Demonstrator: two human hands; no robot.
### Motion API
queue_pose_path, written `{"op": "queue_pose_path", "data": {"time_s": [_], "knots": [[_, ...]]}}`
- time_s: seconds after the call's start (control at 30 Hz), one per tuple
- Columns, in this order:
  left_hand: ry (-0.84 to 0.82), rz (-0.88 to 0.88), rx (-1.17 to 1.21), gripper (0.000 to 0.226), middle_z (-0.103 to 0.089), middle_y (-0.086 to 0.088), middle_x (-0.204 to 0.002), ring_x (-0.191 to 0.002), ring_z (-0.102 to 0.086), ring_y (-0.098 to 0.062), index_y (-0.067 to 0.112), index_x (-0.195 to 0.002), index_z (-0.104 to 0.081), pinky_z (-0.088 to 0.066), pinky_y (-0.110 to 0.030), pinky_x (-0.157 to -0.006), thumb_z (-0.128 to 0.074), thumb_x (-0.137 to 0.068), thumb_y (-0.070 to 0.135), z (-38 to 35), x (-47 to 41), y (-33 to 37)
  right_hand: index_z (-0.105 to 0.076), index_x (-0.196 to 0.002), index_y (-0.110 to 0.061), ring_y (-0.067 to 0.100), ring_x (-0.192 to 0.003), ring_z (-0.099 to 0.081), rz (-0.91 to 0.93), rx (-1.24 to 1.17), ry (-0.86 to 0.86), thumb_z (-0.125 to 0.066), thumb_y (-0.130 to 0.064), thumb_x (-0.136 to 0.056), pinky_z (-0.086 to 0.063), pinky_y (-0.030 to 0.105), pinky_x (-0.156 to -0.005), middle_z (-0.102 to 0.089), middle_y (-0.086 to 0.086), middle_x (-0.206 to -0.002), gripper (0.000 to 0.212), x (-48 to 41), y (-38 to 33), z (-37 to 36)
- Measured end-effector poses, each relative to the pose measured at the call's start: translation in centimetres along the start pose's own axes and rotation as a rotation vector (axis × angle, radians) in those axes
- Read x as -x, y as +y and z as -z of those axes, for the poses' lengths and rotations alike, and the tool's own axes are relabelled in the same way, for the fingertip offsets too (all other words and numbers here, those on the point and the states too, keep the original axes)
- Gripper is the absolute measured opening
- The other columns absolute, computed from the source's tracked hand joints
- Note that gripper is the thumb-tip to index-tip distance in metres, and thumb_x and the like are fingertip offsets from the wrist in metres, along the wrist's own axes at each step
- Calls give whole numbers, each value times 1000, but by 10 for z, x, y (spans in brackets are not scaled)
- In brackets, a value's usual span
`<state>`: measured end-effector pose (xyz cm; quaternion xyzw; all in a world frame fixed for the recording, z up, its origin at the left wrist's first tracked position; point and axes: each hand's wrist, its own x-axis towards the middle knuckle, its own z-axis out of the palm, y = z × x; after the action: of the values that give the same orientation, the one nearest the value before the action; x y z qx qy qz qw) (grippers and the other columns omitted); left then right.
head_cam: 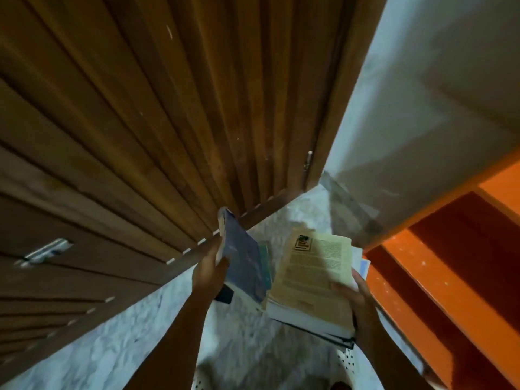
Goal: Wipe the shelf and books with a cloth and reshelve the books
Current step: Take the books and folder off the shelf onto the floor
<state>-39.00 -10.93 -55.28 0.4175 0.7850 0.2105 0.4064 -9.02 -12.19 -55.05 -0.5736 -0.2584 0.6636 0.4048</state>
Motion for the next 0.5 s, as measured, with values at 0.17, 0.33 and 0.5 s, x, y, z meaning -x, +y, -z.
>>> {"op": "queue_pose_path", "data": {"time_s": [0.17,0.33,0.5], "knots": [[164,-23,-109,47,-63,-21,-119,-101,-60,-41,23,-140,-43,-48,-43,-79,-46,-95,36,-29,-25,-63,-59,-114,-3,52,-100,-56,-7,90,-23,-61,-13,-72,-46,68,-81,-59,31,-109,44,-67,75,9],[284,-31,-75,27,-67,-26,-85,-78,-64,-43,10,-117,-64,-40,-31,-61,-52,-94,17,-59,-58,-137,-60,-114,-9,50,-99,-58,-60,99,-17,-64,-17,-69,-49,66,-77,-61,29,-109,46,-128,170,9],[445,-183,3,33,-69,-7,-110,-95,-62,-19,21,-126,-60,-47,-33,-75,-55,-93,17,-81,-79,-189,-54,-126,-21,45,-104,-60,-149,71,24,-80,-21,-58,-53,59,-79,-62,20,-117,73,-190,266,0]]}}
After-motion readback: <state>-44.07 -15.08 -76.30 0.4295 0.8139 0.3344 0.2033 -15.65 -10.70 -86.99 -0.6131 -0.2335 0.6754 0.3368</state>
